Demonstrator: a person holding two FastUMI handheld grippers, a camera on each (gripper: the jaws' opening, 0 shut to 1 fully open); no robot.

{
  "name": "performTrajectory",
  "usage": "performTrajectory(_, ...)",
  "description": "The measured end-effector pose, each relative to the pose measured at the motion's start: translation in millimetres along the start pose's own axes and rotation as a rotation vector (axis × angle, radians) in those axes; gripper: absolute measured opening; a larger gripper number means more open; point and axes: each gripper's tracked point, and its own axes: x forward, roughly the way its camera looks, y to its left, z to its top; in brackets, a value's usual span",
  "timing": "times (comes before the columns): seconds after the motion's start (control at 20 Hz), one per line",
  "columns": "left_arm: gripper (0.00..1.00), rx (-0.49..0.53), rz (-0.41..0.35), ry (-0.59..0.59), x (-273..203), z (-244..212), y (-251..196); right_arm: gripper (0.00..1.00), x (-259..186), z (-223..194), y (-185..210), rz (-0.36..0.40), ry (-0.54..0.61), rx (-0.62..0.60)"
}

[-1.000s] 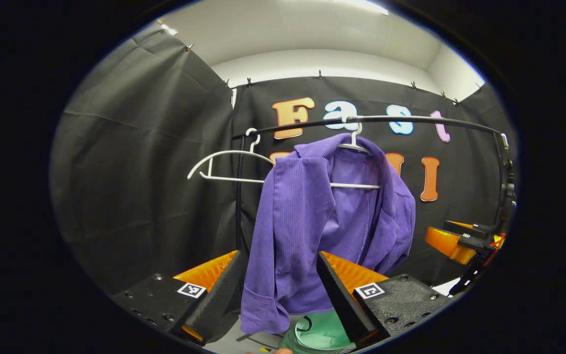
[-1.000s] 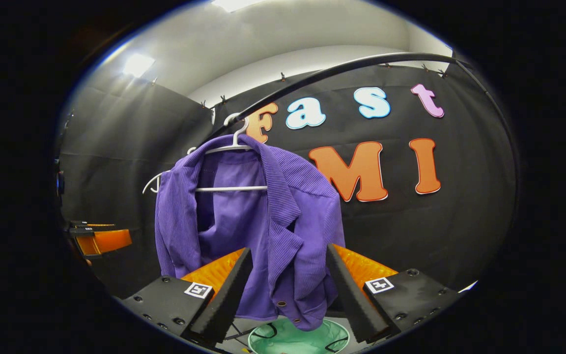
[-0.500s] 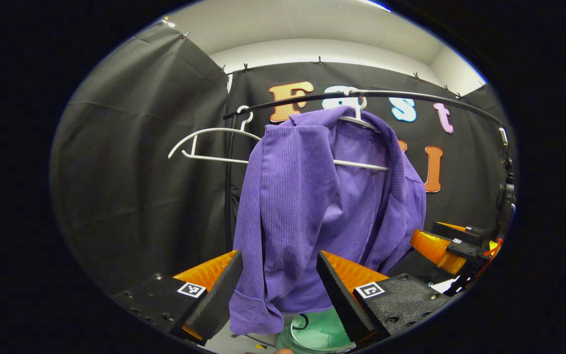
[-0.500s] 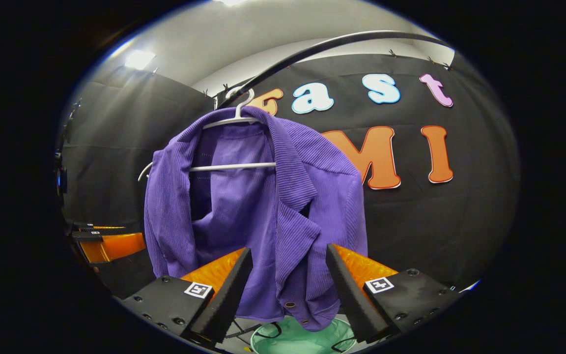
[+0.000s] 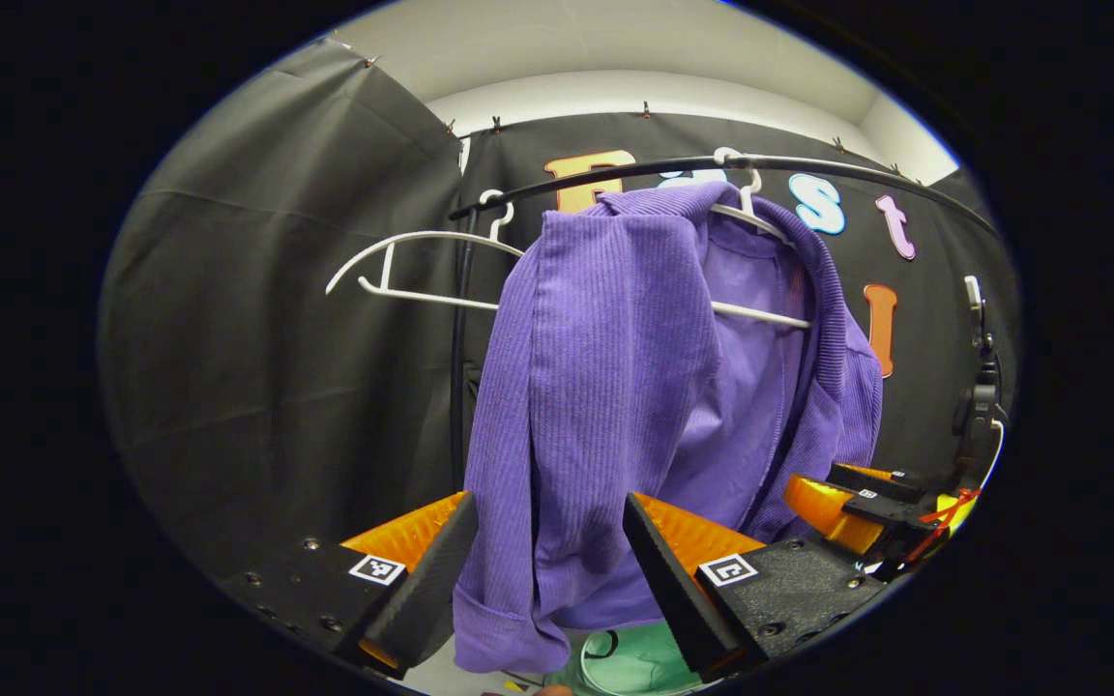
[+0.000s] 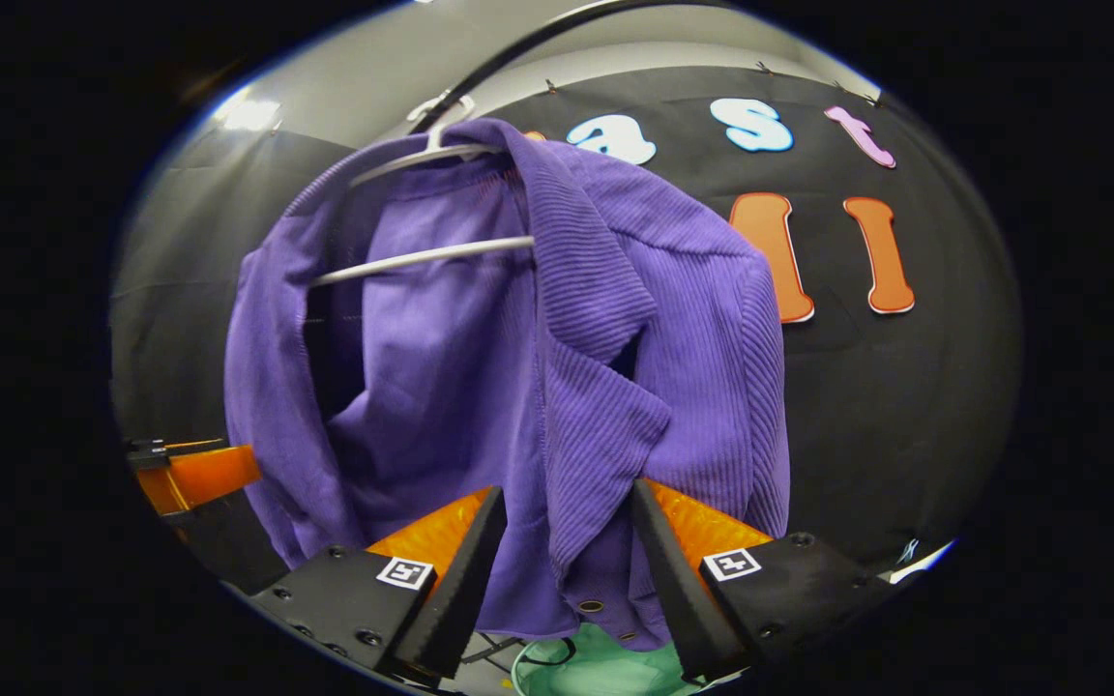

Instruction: Grasp the clothes on the hanger with both hands and then place them into the laundry hamper below.

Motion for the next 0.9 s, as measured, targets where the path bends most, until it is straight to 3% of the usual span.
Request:
performTrajectory(0.05,0.95,0.001,0.003,-0.006,3.4,2.3,0.1,0.86,7.2,-1.5,-0.6,-0.001,0.01,0.014)
performTrajectory(0.25,0.95,-0.002,-0.005,-0.03,16.8,10.2,-5.3,0.53,19.2,-1.3,-6.2,0.018,0.023,0.084)
performTrajectory(0.3,0.92,0.0,-0.007,-0.033,19.7,11.3,-6.8,0.22,16.2,0.1,-6.9,0.031,0.023,0.098)
performTrajectory(0.4,0.95,0.001,-0.014,-0.031,25.7,12.9,-11.4,0.15,12.1,0.0,-6.1,0.051,0.025,0.103)
performTrajectory(0.45,0.92,0.0,-0.017,-0.029,28.1,12.6,-13.8,0.23,9.0,1.6,-5.1,0.06,0.027,0.093)
performTrajectory(0.6,0.95,-0.003,-0.025,-0.021,35.1,11.0,-19.9,0.23,-7.7,16.6,6.6,0.125,-0.019,0.067)
performTrajectory(0.7,0.89,0.0,-0.023,-0.019,38.4,9.7,-20.4,0.22,-22.0,39.6,10.4,0.146,-0.093,0.042)
performTrajectory(0.9,0.21,0.031,-0.011,0.003,42.9,7.9,-15.7,0.22,-43.1,78.8,4.0,0.125,-0.187,-0.041)
